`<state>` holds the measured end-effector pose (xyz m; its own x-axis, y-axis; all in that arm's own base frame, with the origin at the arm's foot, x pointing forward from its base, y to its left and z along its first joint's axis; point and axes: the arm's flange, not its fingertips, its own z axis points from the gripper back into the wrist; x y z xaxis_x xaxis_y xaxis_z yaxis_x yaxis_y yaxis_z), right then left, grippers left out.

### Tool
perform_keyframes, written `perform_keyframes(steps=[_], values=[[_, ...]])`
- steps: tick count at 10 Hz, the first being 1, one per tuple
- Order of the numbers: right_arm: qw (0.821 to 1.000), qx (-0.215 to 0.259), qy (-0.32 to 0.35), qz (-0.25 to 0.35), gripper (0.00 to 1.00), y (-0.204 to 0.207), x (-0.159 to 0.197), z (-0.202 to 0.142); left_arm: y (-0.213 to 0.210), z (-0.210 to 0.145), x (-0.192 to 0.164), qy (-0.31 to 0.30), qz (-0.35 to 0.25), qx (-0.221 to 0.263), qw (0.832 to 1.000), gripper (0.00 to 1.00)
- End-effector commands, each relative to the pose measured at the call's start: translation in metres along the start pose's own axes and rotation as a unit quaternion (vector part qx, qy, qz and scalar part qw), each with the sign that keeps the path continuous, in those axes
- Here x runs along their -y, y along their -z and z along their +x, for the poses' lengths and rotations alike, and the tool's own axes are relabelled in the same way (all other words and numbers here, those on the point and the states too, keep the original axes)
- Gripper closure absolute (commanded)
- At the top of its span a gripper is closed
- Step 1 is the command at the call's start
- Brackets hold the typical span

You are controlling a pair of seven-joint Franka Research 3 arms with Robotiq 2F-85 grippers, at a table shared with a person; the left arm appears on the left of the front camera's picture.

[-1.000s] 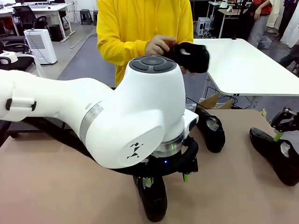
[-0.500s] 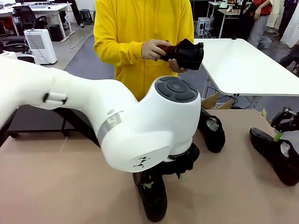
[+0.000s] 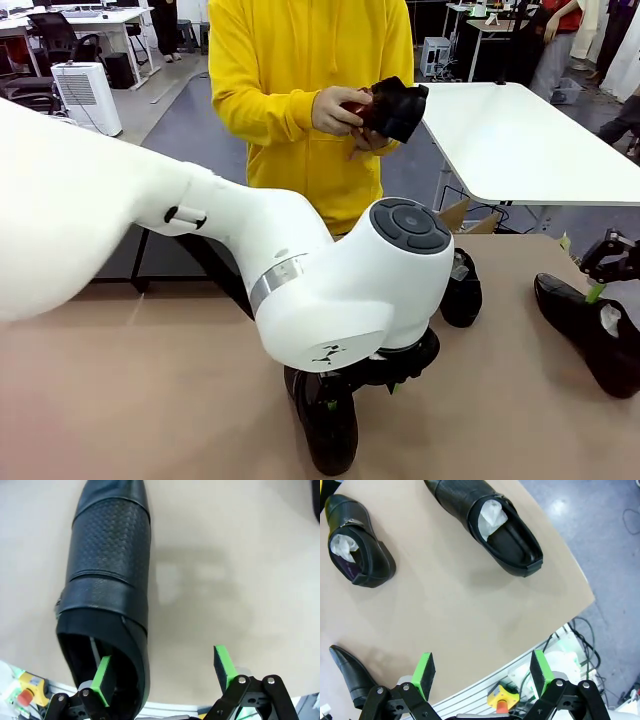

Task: Organize the shoes by placing them on the stand.
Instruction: Place the Shoe from the middle of the table onto the Shoes Stand.

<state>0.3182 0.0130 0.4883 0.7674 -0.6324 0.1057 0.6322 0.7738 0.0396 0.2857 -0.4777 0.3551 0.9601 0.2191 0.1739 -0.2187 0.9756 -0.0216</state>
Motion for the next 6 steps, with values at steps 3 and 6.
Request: perform_keyframes(steps=[3, 6], values=[[1.0, 0.004, 0.005, 0.007, 0.0, 0.0033, -0.0014, -0.0003, 0.0118, 0.0067, 0.01, -0.001, 0.01, -0.015, 1.0, 0.26], [1.0, 0.004, 0.005, 0.007, 0.0, 0.0033, -0.0014, -0.0003, 0.0104, 0.0079, 0.0081, 0.005, 0.015, -0.013, 1.0, 0.81]])
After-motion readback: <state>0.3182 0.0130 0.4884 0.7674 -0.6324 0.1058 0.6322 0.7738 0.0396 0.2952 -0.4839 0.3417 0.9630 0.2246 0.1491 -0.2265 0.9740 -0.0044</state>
